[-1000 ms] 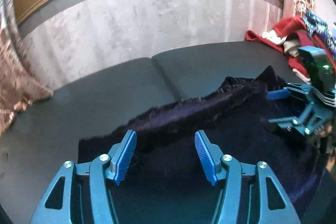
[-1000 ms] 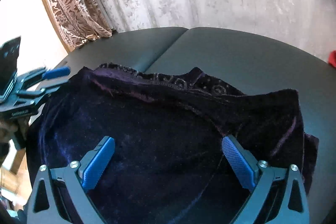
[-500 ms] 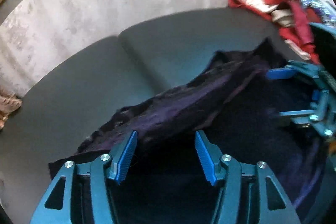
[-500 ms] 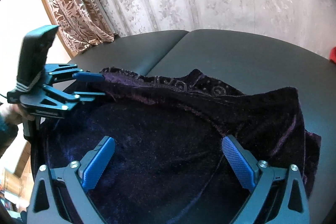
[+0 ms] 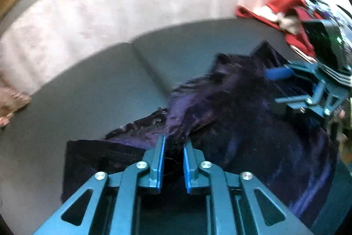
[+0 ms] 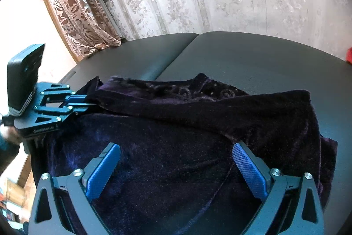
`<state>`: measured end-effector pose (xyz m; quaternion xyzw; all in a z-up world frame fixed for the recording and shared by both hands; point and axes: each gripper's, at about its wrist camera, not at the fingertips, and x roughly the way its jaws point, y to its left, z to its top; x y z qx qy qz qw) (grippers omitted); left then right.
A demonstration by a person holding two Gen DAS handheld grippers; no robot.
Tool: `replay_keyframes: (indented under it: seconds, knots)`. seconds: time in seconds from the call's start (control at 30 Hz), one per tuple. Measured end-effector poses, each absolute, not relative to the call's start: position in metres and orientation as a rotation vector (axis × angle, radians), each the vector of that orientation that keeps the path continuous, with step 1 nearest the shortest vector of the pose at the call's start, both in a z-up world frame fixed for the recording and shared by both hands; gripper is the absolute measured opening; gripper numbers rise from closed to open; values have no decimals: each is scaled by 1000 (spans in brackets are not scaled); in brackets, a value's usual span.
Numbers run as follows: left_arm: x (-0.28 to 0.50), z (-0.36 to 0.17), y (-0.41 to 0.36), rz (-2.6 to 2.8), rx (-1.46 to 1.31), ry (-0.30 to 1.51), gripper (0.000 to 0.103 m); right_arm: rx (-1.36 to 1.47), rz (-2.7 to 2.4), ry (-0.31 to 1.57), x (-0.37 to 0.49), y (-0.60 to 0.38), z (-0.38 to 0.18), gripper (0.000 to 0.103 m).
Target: Fold clothes
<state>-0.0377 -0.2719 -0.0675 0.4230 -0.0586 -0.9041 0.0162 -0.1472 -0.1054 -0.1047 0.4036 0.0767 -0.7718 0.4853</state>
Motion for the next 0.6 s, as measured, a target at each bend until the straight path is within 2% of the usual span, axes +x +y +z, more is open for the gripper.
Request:
replay_keyframes:
  seconds: [0.07,0.1,0.17,0.27,0.33,0.4,0.6]
  knots:
    - [-37,-67,-270,-2704,1208,-287,16,982,-1881,192,-147,-106,-105,103]
    - [-43,-70,-277,-2649,1213,-257,16,982,-1883,194,-147,-106,-104,103]
    - [-50,-72,-301,-2565,1229,-101,19,981,-1885,194,-146,-106,-104,103]
    - [-40,-63,-337,-2515,1179,111,16,981,-1885,191,-145,-105,-104,103]
    - [-28,-55,-345,-2627,1150,233,17,980,-1885,190,-145,-105,-104,103]
    - [-26,-48,-335,-2734,1148,209,19,979,-1884,189,-145,-104,-104,103]
    - [-54,-61,-258,-2991,1356,-48,20,979,-1887,197,-145,-105,-103,103]
